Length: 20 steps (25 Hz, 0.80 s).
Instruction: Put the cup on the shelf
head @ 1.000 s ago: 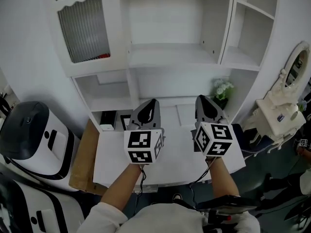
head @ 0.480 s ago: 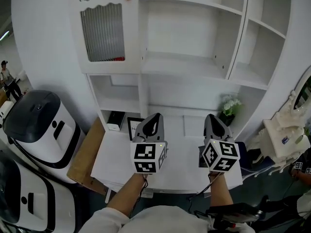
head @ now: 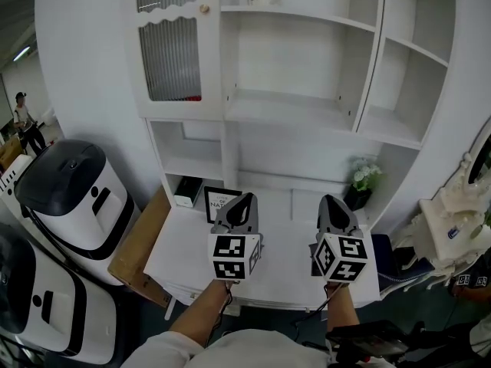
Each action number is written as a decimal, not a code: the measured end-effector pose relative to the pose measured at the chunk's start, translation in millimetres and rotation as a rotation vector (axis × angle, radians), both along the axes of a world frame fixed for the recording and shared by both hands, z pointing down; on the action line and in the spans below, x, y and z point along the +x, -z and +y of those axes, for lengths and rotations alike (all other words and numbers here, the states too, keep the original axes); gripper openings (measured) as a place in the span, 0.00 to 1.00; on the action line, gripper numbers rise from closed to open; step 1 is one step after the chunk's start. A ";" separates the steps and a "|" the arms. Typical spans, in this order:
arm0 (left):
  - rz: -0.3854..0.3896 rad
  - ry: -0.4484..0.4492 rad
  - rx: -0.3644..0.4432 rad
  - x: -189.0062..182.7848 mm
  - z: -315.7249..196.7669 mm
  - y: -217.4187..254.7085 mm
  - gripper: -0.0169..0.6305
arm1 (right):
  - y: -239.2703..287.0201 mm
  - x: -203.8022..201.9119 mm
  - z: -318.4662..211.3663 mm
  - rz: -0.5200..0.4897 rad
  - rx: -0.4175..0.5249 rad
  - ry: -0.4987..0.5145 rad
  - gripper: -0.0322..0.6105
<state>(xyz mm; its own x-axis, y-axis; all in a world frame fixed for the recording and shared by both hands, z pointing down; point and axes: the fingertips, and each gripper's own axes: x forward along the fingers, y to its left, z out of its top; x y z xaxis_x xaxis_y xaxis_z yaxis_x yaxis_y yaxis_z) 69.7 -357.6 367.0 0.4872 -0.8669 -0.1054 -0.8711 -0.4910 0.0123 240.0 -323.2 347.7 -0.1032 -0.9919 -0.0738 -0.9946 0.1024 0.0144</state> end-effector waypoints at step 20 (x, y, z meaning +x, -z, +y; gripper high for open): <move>0.000 0.008 -0.014 1.5 -6.7 -7.5 0.04 | -13.3 2.4 -8.1 0.008 -0.035 -0.003 0.08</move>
